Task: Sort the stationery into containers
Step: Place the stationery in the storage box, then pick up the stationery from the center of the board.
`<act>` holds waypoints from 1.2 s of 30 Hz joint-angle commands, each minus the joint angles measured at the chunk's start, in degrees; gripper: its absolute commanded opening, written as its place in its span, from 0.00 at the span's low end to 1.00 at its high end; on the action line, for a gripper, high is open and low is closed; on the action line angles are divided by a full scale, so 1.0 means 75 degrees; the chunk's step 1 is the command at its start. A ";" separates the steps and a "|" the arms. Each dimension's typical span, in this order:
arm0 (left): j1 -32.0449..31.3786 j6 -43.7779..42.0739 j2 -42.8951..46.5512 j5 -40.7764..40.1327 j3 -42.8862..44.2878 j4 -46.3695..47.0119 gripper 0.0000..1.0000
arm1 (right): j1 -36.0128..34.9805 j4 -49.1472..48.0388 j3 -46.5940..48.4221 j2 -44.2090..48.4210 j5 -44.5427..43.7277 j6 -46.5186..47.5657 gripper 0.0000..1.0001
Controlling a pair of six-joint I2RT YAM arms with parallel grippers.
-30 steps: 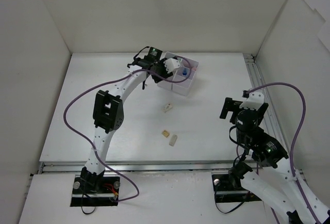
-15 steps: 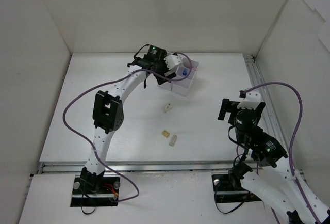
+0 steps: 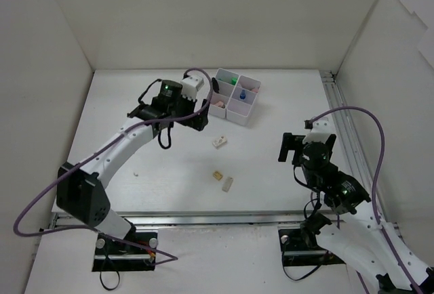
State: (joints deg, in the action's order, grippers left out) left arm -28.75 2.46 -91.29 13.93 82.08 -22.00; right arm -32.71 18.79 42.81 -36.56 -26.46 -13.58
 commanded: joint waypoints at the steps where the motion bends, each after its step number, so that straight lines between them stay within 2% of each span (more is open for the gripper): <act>1: -0.0255 0.2749 0.0743 -0.0693 -0.0958 0.0204 0.99 | -0.0057 -0.0254 -0.0129 -0.0153 -0.0445 -0.0625 0.98; 4: -0.0689 0.3338 0.0967 -0.1119 -0.1627 -0.0055 0.99 | -0.0069 -0.0232 -0.0164 -0.0492 -0.0316 -0.1093 0.98; 6: -0.1062 0.3235 0.1003 -0.1026 -0.2096 0.0155 0.99 | -0.0092 -0.0231 -0.0200 -0.0621 -0.0211 -0.1223 0.98; 7: -0.1146 0.3269 0.0934 -0.1304 -0.2166 0.0225 0.99 | -0.0092 -0.0243 -0.0235 -0.0645 -0.0164 -0.1317 0.98; 10: -0.1369 0.2441 0.0514 -0.1600 -0.2073 0.0681 0.99 | -0.0138 -0.0231 -0.0328 -0.0739 0.0047 -0.1505 0.98; 11: -0.1439 0.1347 0.0360 -0.1298 -0.2015 0.1136 0.99 | -0.0127 -0.0255 -0.0387 -0.0716 0.0140 -0.1528 0.98; 12: -0.1440 0.0965 0.0185 -0.1040 -0.1957 0.1361 0.99 | -0.0162 -0.0243 -0.0410 -0.0704 0.0280 -0.1540 0.98; 14: -0.1440 0.0321 -0.0471 -0.0910 -0.1408 0.1376 0.99 | -0.0174 -0.0231 -0.0481 -0.0587 0.0282 -0.1564 0.98; 18: -0.1440 -0.0198 -0.2003 -0.1072 -0.0248 0.0989 0.99 | -0.0197 -0.0231 -0.0622 -0.0189 0.0422 -0.1564 0.98; 19: -0.1440 -0.0292 -0.2263 -0.1073 0.0288 0.0791 0.99 | -0.0197 -0.0243 -0.0645 -0.0038 0.0411 -0.1552 0.98; 23: -0.1440 -0.0796 -0.3015 -0.0897 0.0937 0.0426 0.98 | -0.0232 -0.0220 -0.0739 0.0210 0.0340 -0.1505 0.98; 29: -0.1287 -0.1007 -0.3496 -0.0523 0.1336 0.0110 0.82 | -0.0221 -0.0220 -0.0727 0.0222 0.0212 -0.1447 0.98; 30: -0.1218 -0.0996 -0.3578 -0.0394 0.1337 0.0086 0.75 | -0.0209 -0.0196 -0.0727 0.0222 0.0165 -0.1447 0.98; 32: -0.1217 -0.1054 -0.3672 -0.0323 0.1395 -0.0007 0.69 | -0.0221 -0.0196 -0.0727 0.0210 0.0095 -0.1447 0.98; 33: -0.1217 -0.1066 -0.3777 -0.0323 0.1442 -0.0055 0.60 | -0.0221 -0.0196 -0.0727 0.0222 0.0083 -0.1435 0.98; 36: -0.1217 -0.1066 -0.3965 -0.0358 0.1594 -0.0195 0.43 | -0.0209 -0.0173 -0.0727 0.0245 0.0094 -0.1458 0.98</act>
State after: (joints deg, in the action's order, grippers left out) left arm -38.24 -4.08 -121.49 10.61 90.78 -22.06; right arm -34.17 19.20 37.12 -34.13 -23.57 -24.01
